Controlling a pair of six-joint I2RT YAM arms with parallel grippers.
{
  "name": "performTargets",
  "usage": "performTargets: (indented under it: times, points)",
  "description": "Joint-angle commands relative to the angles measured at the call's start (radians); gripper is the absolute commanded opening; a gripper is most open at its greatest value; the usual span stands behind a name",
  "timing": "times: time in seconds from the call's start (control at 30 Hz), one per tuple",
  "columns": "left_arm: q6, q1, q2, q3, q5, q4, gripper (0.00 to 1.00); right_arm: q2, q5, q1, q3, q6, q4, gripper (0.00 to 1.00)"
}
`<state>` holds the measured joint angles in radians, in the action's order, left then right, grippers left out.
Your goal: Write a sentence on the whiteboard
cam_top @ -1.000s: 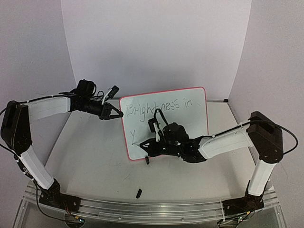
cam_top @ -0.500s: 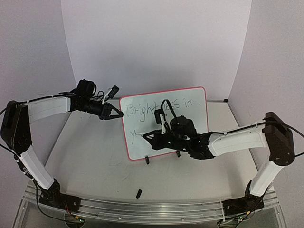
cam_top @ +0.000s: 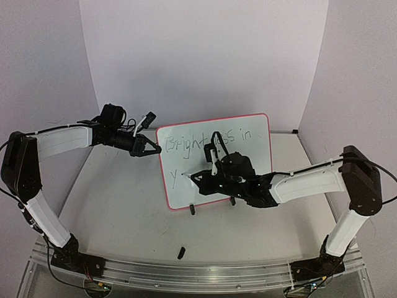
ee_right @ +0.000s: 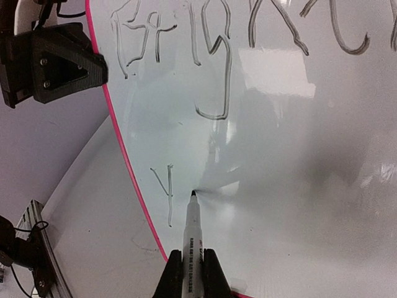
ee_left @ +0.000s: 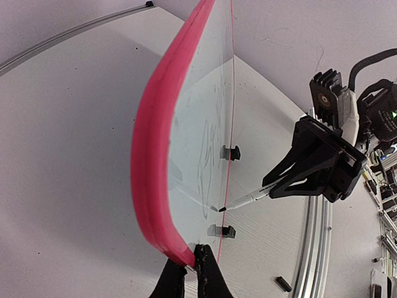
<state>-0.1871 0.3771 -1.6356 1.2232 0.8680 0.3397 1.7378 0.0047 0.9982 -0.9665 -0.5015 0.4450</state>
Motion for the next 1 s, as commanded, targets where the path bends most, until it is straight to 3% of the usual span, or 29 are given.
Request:
performTargets:
  times: [0.0,0.97]
  points:
    - [-0.124,0.027,-0.003,0.004,-0.090,0.030,0.00,0.012,0.034,-0.009,-0.041,0.016,0.011,0.00]
    - [-0.126,0.031,-0.010,0.006,-0.092,0.032,0.00,0.036,-0.018,-0.019,0.010,-0.020,0.007,0.00]
